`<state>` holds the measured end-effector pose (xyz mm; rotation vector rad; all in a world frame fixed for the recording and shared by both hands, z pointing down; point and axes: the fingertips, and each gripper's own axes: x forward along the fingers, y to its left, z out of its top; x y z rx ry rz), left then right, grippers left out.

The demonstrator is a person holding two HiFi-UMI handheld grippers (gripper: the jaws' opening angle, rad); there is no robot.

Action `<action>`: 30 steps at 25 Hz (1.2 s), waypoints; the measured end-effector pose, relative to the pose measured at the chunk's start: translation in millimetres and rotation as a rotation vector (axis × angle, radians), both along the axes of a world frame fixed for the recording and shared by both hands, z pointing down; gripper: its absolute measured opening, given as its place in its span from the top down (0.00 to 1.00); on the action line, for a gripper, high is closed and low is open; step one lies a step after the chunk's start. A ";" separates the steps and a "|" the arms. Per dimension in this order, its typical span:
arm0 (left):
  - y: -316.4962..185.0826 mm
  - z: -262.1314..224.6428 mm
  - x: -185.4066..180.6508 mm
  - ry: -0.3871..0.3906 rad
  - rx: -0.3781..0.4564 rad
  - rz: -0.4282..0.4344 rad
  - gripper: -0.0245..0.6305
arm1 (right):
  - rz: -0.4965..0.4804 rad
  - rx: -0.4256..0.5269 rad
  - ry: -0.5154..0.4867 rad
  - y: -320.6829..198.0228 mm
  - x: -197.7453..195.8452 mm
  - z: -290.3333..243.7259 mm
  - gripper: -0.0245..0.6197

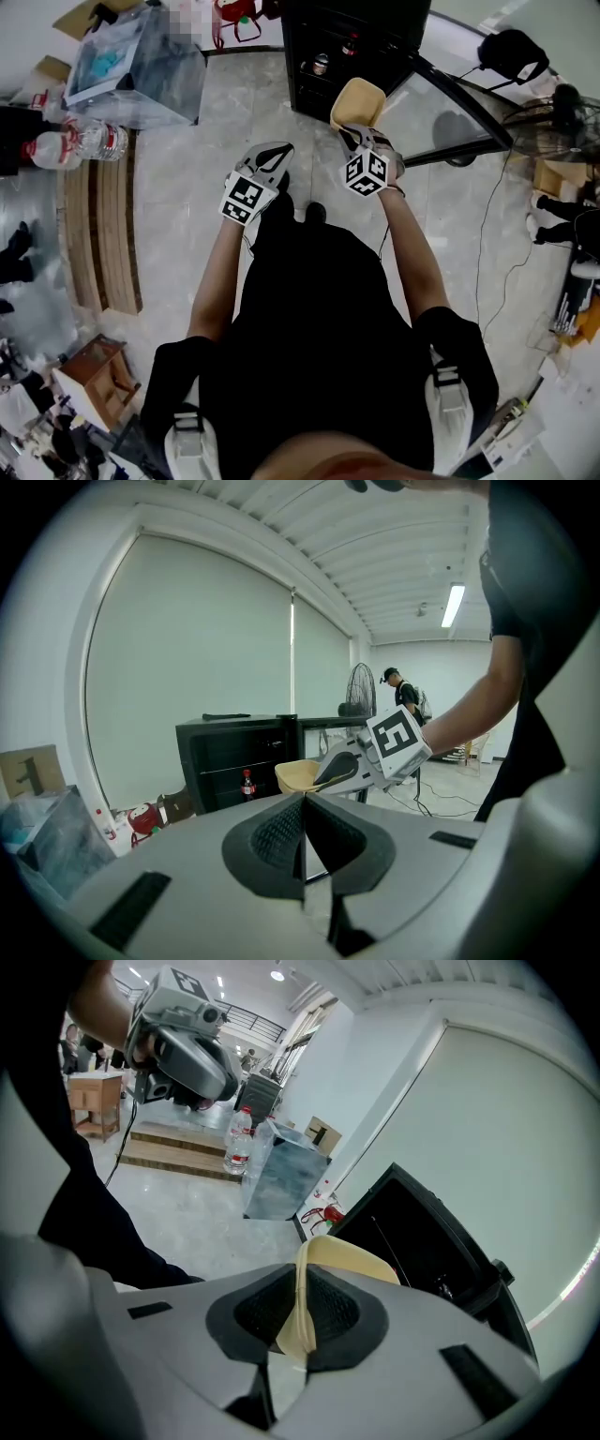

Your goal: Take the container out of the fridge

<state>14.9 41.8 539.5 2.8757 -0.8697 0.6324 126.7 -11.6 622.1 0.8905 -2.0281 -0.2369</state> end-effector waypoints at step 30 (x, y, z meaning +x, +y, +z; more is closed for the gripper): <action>13.7 13.6 8.7 -0.016 -0.022 -0.030 0.93 | -0.025 -0.033 -0.012 13.3 5.6 19.4 0.91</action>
